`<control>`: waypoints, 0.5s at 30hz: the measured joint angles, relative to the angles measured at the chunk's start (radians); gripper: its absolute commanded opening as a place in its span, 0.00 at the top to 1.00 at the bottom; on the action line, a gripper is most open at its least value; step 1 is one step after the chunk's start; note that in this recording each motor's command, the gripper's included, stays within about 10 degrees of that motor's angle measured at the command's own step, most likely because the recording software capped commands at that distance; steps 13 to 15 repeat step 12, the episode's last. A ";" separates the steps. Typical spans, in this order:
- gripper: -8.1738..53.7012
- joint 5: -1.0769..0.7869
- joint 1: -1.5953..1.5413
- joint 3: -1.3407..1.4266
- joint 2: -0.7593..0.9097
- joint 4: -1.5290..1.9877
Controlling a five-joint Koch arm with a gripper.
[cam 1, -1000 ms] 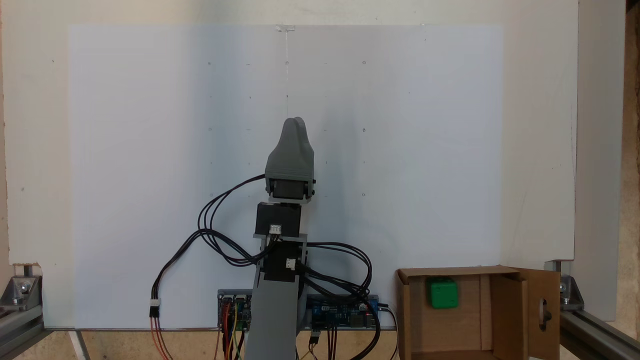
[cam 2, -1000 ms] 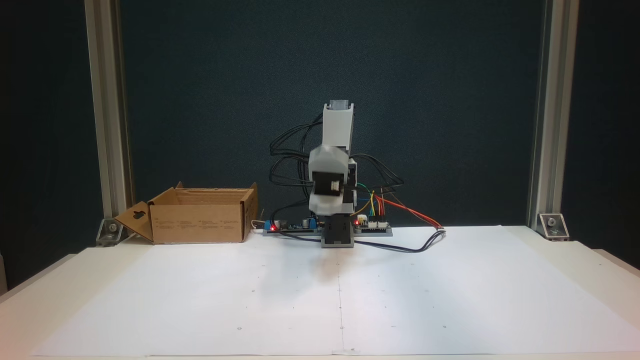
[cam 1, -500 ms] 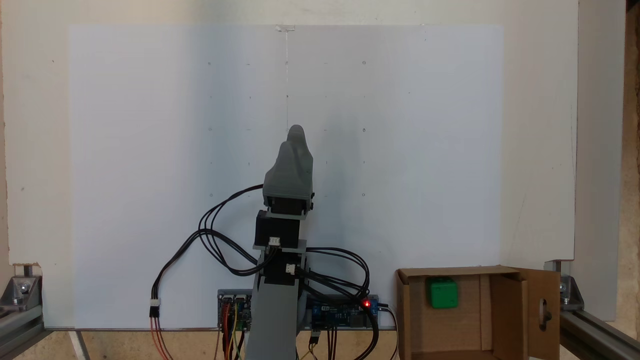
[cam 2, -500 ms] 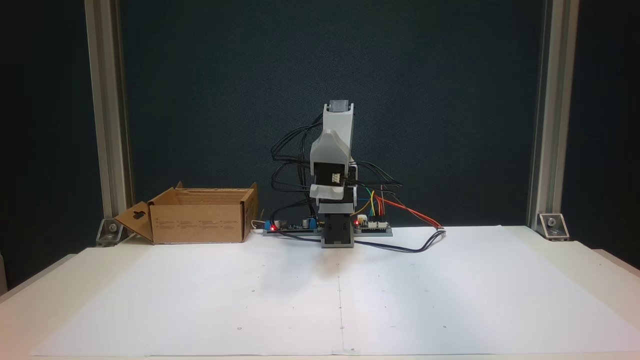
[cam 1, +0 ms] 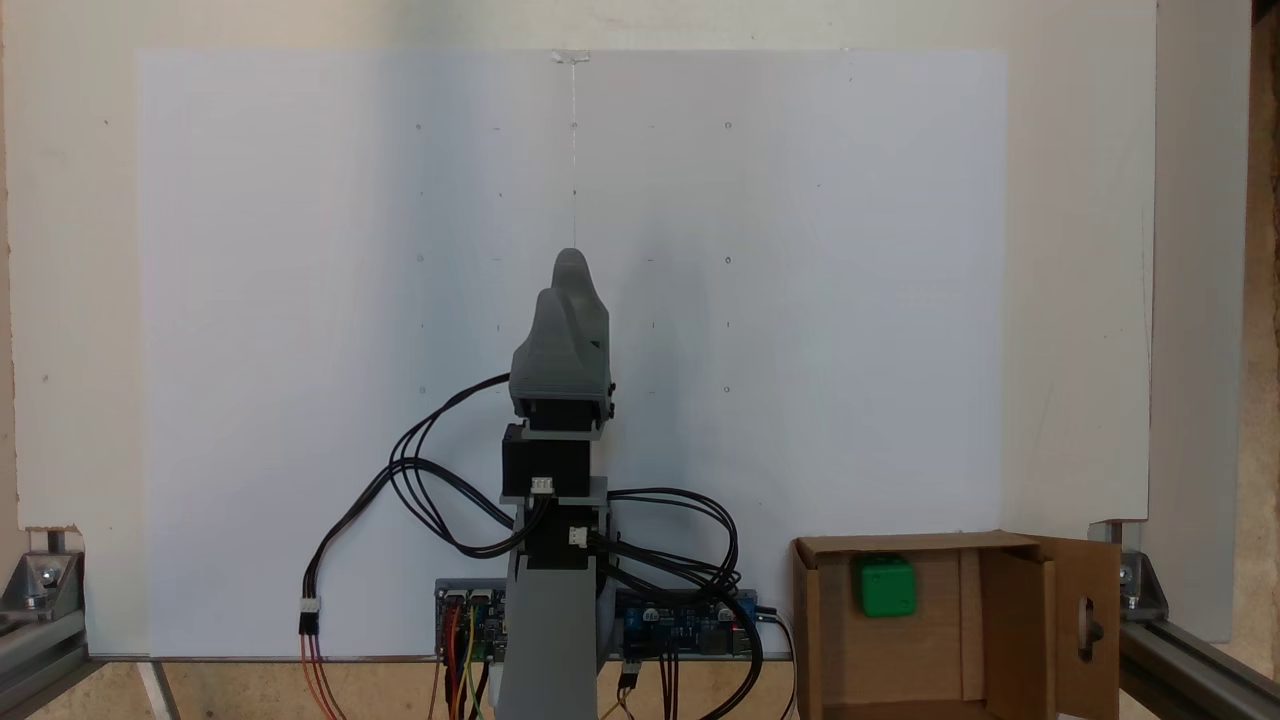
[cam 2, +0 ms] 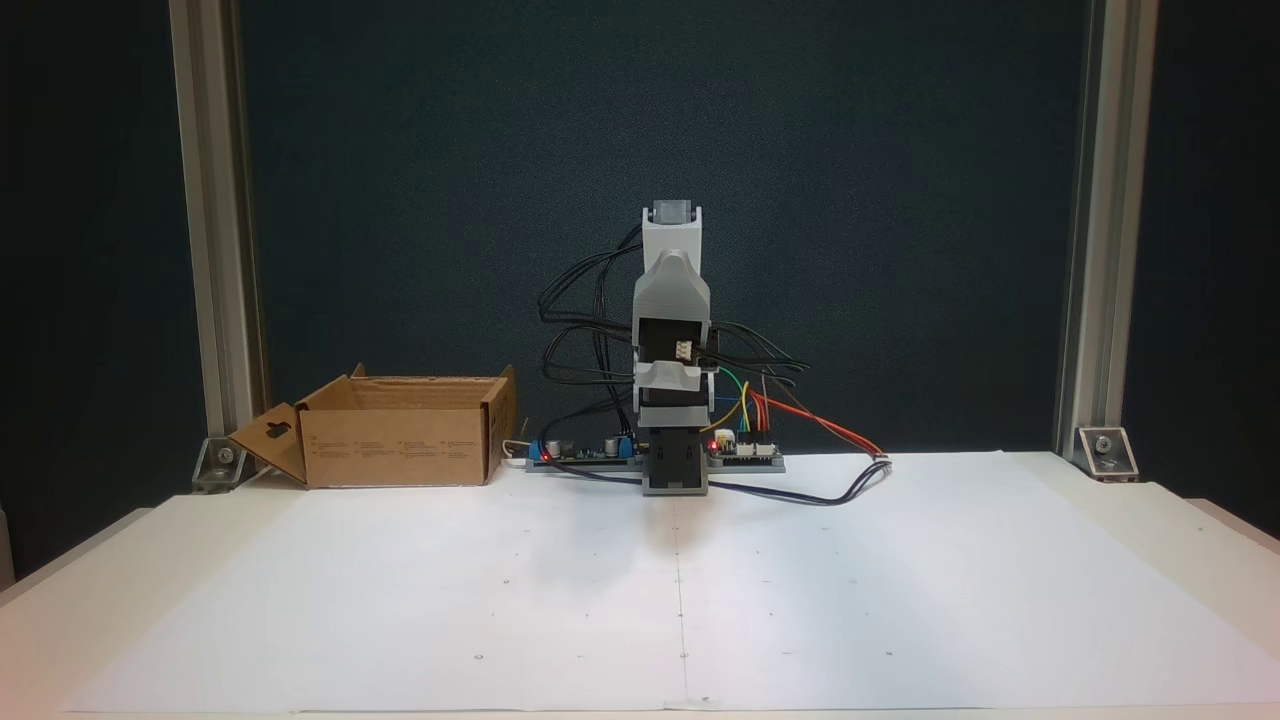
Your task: Grasp a green dice and put it in the bin.
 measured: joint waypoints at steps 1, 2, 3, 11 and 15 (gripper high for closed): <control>0.15 0.000 -0.003 0.000 0.000 0.000; 0.15 0.000 -0.005 0.000 0.000 0.000; 0.15 0.000 -0.006 0.000 0.000 0.000; 0.15 0.000 -0.008 0.000 0.000 0.000; 0.15 0.000 -0.008 0.000 0.000 0.002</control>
